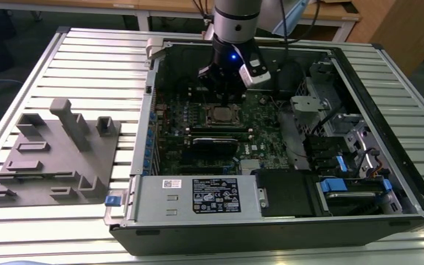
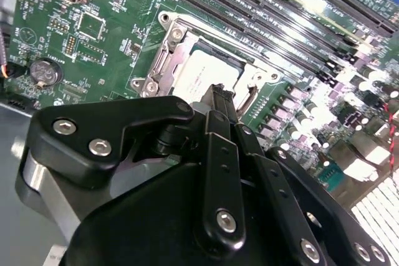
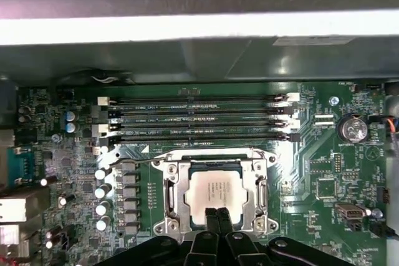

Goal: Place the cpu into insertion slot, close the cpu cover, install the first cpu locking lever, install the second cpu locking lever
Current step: 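Install the first cpu locking lever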

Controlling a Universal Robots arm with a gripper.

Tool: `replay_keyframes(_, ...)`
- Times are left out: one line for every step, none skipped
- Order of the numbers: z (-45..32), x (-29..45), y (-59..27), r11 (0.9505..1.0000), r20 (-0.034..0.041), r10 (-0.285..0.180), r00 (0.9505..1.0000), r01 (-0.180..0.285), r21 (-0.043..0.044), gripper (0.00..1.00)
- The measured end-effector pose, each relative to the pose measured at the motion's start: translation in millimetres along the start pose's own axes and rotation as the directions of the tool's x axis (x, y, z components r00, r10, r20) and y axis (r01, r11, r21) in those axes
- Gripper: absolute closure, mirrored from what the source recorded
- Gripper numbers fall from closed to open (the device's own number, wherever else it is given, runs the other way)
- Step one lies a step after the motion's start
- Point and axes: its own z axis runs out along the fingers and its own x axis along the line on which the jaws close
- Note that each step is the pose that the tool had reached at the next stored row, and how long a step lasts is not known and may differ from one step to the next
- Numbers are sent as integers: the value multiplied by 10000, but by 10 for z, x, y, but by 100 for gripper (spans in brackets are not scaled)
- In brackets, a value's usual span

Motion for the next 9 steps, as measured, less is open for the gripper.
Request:
replay_keyframes(-21,-1,0,10000,-1,1,10000,-1,1,90)
replay_keyframes(-43,-1,0,10000,-1,1,10000,-1,1,90)
replay_keyframes(-64,-2,0,10000,0,2,10000,-2,0,90)
replay_keyframes(-84,-2,-1,10000,0,0,10000,0,0,90)
replay_keyframes(-101,-2,-1,10000,-1,0,10000,0,1,90)
replay_keyframes(-111,-3,-1,10000,-1,0,10000,0,2,90)
replay_keyframes(-111,-3,-1,10000,0,0,10000,0,-1,90)
replay_keyframes(-111,-3,-1,10000,0,0,10000,0,-1,90)
replay_keyframes(-111,-3,-1,10000,0,0,10000,0,-2,90)
